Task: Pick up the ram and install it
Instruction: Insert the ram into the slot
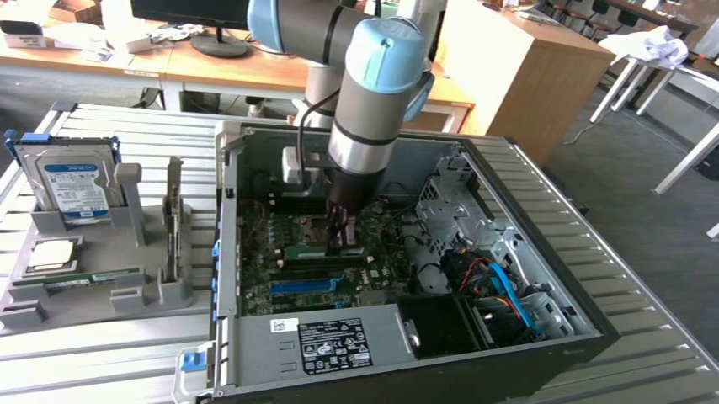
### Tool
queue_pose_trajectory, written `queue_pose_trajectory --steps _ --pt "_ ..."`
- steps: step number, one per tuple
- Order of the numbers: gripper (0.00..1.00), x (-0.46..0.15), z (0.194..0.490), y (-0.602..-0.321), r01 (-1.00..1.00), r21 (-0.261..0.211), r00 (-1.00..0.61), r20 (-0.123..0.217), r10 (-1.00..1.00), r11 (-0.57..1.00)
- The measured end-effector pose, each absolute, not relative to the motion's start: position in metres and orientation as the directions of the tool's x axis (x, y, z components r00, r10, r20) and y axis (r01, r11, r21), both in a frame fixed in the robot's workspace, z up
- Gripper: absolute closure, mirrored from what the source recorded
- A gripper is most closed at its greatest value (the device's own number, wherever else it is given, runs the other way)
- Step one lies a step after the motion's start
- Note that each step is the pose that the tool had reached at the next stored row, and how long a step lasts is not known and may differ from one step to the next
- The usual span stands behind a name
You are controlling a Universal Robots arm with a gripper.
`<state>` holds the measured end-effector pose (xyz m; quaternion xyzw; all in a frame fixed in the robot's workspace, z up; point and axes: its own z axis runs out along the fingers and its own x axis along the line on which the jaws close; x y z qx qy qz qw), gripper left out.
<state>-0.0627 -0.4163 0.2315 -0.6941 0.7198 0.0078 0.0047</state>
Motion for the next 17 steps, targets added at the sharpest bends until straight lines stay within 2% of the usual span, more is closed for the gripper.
queue_pose_trajectory --steps 17 --pt "0.87 -0.0632 0.2229 -0.4158 -0.999 0.005 -0.037 -0.013 -0.999 0.037"
